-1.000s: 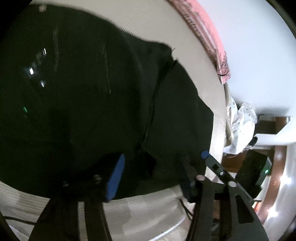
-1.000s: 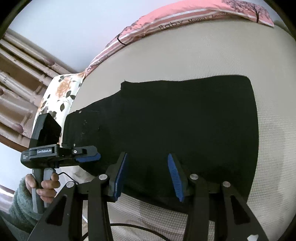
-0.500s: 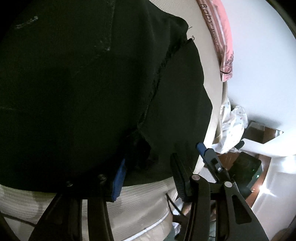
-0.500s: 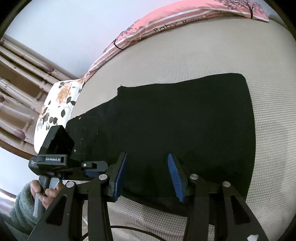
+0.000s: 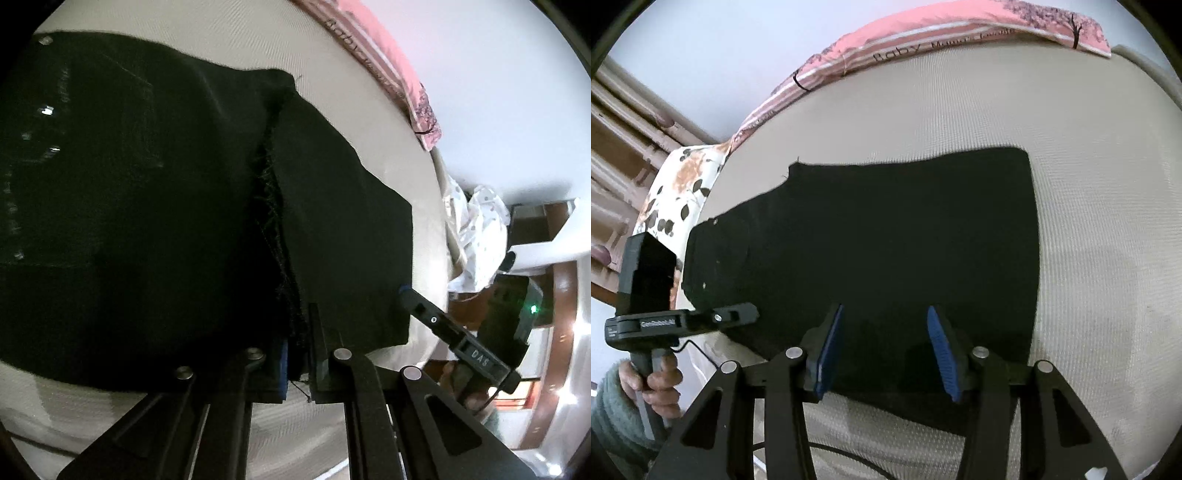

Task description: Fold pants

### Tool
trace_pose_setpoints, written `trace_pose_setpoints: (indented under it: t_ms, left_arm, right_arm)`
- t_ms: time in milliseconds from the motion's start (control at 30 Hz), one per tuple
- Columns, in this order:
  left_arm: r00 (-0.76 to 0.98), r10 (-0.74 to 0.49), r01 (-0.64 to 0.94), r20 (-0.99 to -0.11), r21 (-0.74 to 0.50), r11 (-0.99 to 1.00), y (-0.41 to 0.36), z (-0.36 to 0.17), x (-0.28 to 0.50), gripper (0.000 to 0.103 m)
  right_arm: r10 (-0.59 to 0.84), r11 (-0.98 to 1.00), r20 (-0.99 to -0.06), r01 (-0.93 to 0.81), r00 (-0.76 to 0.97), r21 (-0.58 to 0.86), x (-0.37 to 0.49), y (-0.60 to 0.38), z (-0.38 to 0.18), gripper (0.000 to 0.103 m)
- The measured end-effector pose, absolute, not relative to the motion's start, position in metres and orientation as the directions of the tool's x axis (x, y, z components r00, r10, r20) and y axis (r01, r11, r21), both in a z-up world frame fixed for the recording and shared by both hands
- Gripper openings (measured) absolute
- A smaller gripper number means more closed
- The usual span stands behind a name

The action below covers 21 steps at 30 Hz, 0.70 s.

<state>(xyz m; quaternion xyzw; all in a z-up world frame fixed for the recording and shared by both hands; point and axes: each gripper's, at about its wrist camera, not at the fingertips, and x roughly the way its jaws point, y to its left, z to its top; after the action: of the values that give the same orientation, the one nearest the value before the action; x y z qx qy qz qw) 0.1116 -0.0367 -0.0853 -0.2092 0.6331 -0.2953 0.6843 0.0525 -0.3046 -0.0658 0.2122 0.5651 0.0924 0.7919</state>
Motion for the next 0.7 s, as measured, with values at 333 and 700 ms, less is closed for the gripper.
trace_pose_setpoints:
  t_ms: [333,700]
  left_arm:
    - [0.066,-0.528,0.258,-0.847,-0.496,0.829,-0.045,-0.089,0.108,0.021]
    - [0.425,-0.420,0.465,-0.802,-0.204,0.861,-0.082,-0.041,0.134,0.038]
  right_arm:
    - [0.357,0.918,-0.879,0.056,0.315,0.392,0.056,-0.302,-0.073,0.045]
    - [0.054,0.994,-0.897,0.057,0.438,0.088,0.121,-0.314,-0.053,0.044]
